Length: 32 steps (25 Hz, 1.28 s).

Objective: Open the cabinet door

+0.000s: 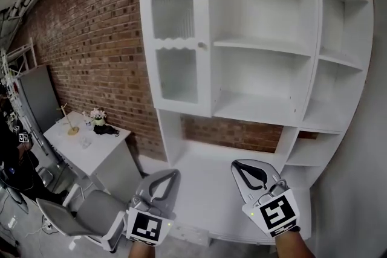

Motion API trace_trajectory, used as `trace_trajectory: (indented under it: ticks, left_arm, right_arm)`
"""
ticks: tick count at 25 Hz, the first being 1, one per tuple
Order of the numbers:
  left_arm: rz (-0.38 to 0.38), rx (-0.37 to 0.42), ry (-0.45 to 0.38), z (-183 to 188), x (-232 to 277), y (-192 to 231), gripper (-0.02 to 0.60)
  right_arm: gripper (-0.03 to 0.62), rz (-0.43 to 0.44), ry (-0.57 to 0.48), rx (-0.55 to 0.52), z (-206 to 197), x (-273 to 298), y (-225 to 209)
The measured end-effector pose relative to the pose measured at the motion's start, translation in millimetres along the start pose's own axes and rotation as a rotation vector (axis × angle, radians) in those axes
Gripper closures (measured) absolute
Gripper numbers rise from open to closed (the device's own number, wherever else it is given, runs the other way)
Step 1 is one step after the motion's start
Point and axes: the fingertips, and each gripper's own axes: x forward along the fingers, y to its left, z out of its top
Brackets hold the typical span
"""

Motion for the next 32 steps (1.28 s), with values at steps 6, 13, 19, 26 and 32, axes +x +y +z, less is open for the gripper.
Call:
trace_trajectory:
  ticks: [6, 13, 19, 26, 32]
  left_arm:
    - [-0.036, 0.001, -0.008, -30.8, 34.6, 36.3, 0.583]
    - [-0.061, 0.007, -0.035, -45.1, 58.8, 65.9, 0.583]
    - [-0.064, -0.002, -0.04, -54.3, 80.5, 75.7, 0.584]
    - [-0.044, -0.005, -0.018, -67.4, 110.0, 87.1, 0.583]
    - [-0.007, 0.003, -0.001, -72.6, 136.0, 102.6, 0.584]
  right_arm:
    - [0.586, -0.036, 0.0, -0.008, -5.2, 52.8, -16.2]
    - [0.585, -0.064, 0.009, -0.004, -10.0, 91.7, -26.8]
    - [0.585, -0.062, 0.01, -0.001, -17.6, 112.2, -38.7]
    - [0.585, -0.036, -0.002, -0.001, -27.6, 143.4, -63.2]
    - [0.579, -0.024, -0.038, -0.041, -15.2, 180.7, -98.8]
